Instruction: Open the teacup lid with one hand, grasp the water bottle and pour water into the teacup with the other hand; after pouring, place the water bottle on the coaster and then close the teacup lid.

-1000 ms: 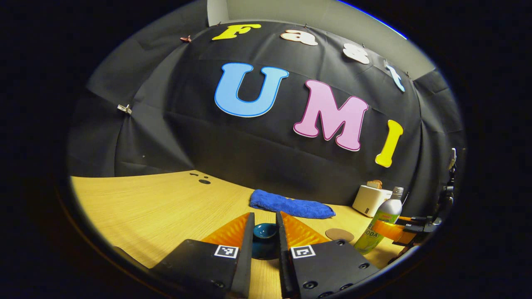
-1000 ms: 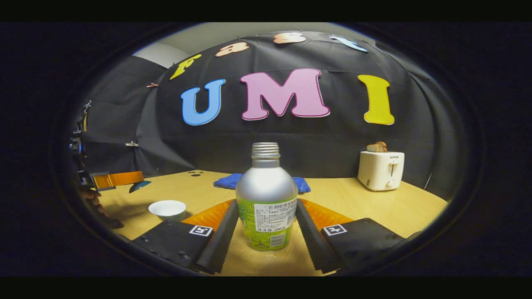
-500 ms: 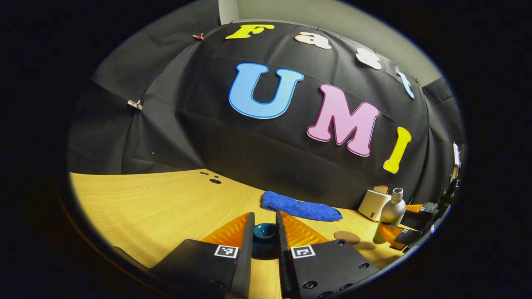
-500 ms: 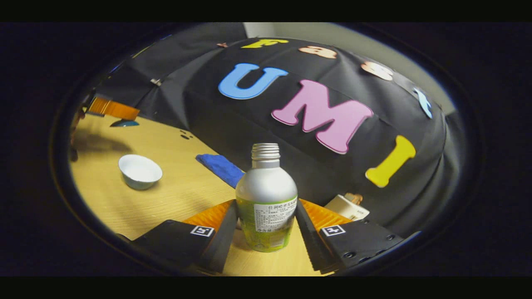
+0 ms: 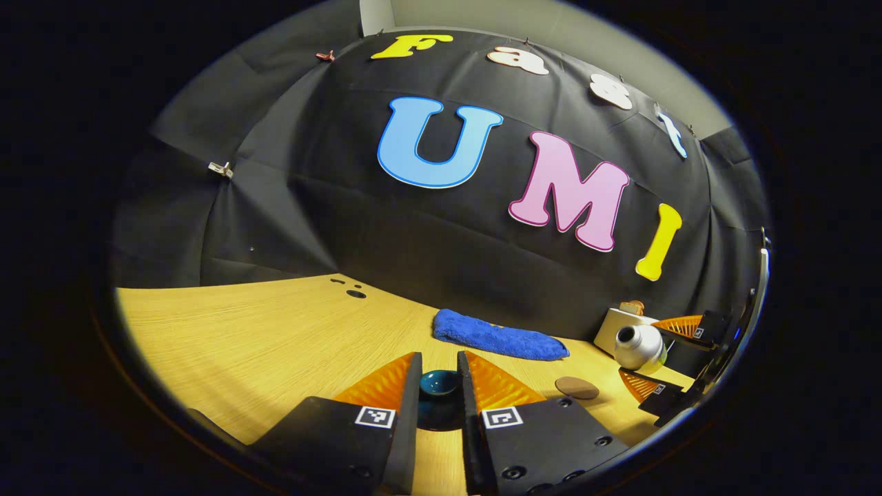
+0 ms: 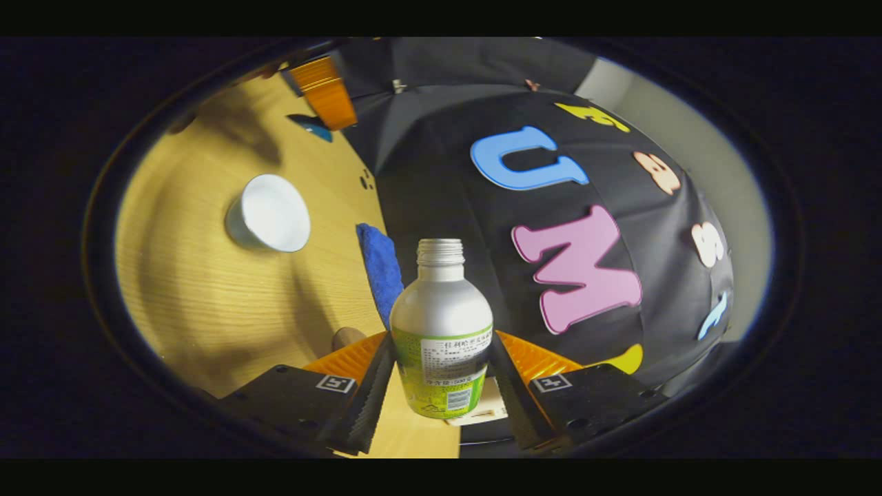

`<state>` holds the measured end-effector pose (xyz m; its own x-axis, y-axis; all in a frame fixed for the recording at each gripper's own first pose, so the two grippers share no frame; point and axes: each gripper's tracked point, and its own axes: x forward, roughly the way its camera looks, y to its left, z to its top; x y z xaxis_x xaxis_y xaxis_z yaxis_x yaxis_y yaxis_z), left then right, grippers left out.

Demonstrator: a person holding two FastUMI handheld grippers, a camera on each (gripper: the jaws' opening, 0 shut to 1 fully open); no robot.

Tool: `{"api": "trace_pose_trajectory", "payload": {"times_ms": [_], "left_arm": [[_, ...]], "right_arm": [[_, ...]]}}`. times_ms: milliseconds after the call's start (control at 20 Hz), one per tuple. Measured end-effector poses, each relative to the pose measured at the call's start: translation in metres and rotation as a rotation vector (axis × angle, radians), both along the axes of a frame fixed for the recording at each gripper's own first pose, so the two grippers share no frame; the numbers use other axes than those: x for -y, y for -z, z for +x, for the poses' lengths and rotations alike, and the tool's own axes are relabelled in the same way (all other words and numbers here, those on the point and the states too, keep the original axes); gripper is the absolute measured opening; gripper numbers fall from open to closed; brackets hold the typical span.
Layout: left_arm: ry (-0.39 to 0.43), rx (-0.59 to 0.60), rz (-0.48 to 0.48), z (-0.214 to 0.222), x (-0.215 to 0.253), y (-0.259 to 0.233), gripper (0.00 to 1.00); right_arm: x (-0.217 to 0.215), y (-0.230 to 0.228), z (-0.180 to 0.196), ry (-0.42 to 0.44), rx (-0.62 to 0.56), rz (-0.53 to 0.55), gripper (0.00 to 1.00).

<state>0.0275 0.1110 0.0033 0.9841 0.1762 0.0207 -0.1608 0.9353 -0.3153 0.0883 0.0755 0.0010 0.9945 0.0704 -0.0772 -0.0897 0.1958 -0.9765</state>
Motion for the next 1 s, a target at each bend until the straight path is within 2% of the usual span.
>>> {"api": "trace_pose_trajectory", "payload": {"times_ms": [150,450,750,1000], "left_arm": [[-0.001,-0.003,0.007,0.001,0.001,0.001,0.32],[0.009,-0.006,0.008,0.002,0.004,0.001,0.31],[0.007,-0.006,0.006,0.002,0.003,0.0,0.31],[0.01,-0.009,0.004,0.002,0.003,0.0,0.32]], "right_arm": [[-0.009,0.0,-0.001,-0.04,-0.003,-0.106,0.75],[-0.031,0.005,0.004,-0.109,0.013,-0.269,0.77],[-0.036,0.008,0.005,-0.144,0.007,-0.399,0.77],[-0.043,0.01,0.0,-0.174,0.012,-0.466,0.77]]}}
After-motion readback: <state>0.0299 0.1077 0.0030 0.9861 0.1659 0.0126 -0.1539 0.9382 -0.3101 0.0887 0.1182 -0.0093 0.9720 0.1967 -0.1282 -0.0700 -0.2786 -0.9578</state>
